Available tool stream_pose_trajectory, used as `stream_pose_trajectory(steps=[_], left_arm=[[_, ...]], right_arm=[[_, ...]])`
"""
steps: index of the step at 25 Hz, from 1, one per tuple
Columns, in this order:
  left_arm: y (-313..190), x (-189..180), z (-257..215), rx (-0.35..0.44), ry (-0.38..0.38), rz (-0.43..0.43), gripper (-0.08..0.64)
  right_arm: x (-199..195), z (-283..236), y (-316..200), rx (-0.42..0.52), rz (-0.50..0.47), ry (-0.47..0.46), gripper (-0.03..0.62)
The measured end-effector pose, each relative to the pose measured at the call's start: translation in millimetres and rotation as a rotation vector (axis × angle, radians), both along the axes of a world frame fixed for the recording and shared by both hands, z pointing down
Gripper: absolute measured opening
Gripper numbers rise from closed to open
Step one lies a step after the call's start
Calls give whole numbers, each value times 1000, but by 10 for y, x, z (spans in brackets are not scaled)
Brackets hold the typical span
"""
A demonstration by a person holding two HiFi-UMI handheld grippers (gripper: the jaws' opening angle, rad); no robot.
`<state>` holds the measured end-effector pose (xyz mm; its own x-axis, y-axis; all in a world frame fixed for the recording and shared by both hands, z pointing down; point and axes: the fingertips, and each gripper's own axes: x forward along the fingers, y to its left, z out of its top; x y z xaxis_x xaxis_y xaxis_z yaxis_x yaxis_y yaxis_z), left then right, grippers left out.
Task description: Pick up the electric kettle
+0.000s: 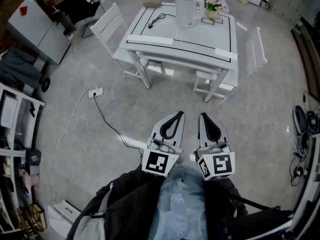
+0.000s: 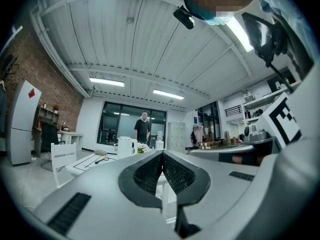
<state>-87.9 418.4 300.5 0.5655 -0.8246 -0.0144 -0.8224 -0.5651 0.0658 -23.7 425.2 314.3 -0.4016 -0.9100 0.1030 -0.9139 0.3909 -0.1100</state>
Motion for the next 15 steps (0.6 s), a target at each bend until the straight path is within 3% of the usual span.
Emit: stream_pose_trajectory(steps=[15], left_arm=[[-643,70,243,-78,-28,35,8]], right_arm=[[111,183,-639,-41,36,-8,18]])
